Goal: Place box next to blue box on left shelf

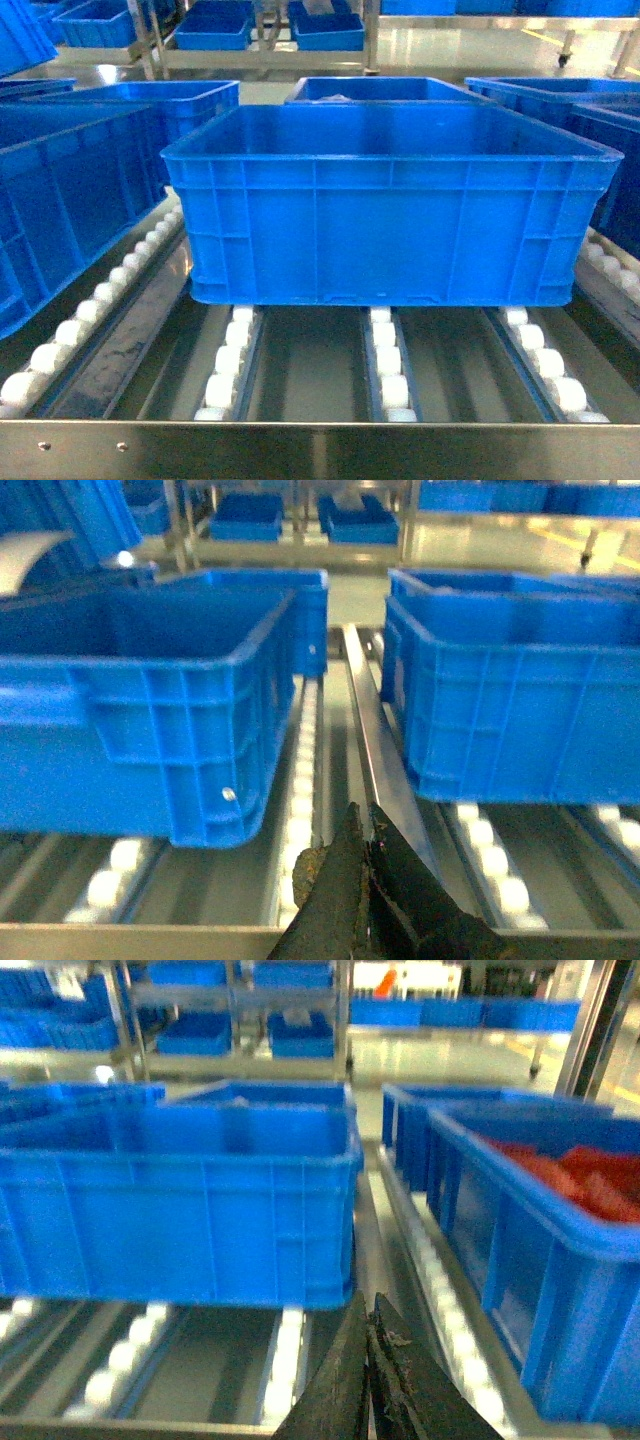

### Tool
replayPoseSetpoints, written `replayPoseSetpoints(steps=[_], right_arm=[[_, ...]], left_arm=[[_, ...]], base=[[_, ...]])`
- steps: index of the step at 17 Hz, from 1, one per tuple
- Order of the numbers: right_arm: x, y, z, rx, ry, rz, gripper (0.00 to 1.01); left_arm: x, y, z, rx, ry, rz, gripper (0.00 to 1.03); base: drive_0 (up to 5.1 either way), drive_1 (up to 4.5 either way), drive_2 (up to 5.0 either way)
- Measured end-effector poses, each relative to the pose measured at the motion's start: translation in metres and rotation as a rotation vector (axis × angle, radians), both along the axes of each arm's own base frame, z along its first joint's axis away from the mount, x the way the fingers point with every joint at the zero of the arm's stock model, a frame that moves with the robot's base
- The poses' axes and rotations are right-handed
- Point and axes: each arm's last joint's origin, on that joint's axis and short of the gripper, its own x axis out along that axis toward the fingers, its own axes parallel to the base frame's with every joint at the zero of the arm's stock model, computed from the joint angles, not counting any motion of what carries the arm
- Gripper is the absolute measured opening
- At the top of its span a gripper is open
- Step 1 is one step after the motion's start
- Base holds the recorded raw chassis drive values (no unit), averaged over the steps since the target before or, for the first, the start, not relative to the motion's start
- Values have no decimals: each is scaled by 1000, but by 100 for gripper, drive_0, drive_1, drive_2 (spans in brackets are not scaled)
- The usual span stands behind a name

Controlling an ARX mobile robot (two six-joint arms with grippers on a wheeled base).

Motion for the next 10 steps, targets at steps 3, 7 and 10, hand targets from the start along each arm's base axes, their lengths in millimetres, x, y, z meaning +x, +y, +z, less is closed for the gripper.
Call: replayPoseSetpoints(steps=[3, 7, 10], right_arm=[[-2, 0, 3, 0, -39, 2, 2], [-2, 0, 3, -2, -34, 1, 65], [-2, 0, 3, -2, -34, 1, 84]], left_arm=[[-2, 0, 3, 0, -40, -3, 2], [-2, 0, 3, 0, -41, -2, 65], [-2, 0, 3, 0, -41, -3, 83]], base=[[0, 0, 0], [0, 0, 0], [0, 0, 0]])
